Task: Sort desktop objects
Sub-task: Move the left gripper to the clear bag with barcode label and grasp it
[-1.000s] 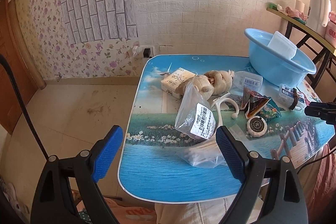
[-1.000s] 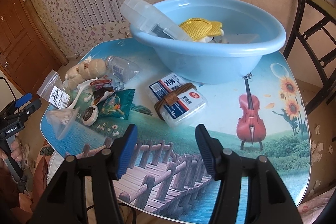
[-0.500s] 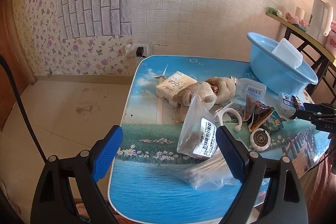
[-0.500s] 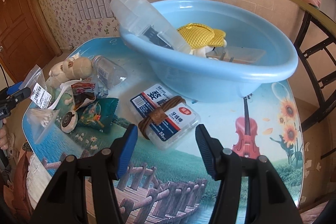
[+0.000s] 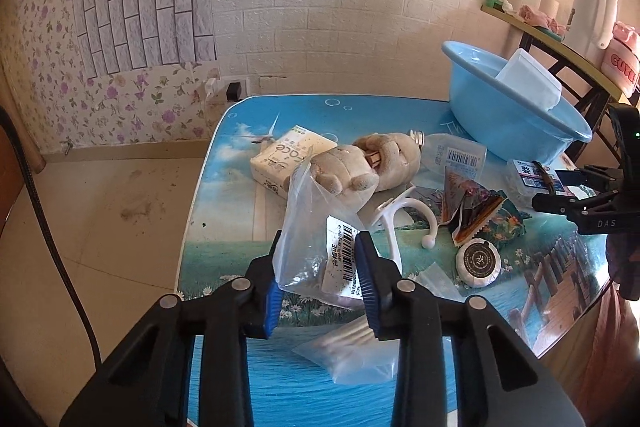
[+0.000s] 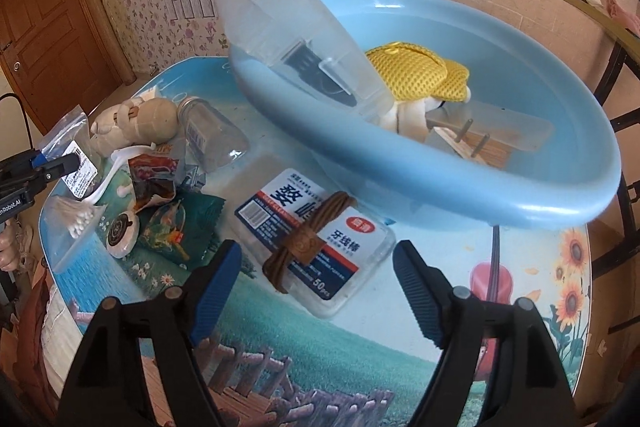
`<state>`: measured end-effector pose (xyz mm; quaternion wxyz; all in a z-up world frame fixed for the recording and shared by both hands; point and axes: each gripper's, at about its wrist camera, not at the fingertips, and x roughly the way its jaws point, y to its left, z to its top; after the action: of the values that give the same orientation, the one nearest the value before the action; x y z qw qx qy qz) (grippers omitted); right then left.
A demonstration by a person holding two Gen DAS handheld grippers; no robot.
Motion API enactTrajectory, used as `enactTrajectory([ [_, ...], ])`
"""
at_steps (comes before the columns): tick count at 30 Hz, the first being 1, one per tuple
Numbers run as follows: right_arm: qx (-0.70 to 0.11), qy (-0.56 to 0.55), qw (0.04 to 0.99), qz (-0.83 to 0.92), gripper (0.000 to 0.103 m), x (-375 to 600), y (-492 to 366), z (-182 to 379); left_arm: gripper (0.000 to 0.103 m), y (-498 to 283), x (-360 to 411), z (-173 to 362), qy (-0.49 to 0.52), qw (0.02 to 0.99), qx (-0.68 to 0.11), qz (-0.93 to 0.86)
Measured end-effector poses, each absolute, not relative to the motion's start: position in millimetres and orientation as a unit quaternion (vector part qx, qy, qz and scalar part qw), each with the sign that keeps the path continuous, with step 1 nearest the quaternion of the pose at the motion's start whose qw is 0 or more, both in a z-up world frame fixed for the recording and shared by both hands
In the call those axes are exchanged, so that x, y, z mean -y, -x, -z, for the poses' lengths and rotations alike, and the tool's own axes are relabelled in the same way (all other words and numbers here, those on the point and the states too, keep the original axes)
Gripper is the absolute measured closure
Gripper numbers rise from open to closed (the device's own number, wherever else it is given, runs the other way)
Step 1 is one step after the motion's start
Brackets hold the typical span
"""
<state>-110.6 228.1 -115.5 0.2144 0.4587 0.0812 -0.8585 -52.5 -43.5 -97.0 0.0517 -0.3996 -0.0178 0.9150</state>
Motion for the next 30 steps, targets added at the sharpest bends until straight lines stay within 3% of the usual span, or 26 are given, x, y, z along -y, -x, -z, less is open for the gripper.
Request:
enactTrajectory([
  [2, -0.084, -0.455, 0.215, 0.86, 0.024, -225, 110, 116, 0.08, 51, 44, 95, 0.399, 0.053, 0.021, -0.915],
  [6, -0.081, -0.446, 0.233, 0.86, 0.035, -223, 102, 114, 0.085, 49, 45, 92, 0.4, 0.055, 0.024, -0.915],
  [15, -0.067, -0.443, 0.233, 0.863, 0.035, -240, 76, 113, 0.086, 47, 48, 86, 0.393, 0.032, 0.019, -0.919],
  [30, -0.024, -0.45, 0.137, 0.882, 0.035, -310, 72, 112, 0.086, 45, 43, 79, 0.388, 0.025, 0.019, -0.921],
])
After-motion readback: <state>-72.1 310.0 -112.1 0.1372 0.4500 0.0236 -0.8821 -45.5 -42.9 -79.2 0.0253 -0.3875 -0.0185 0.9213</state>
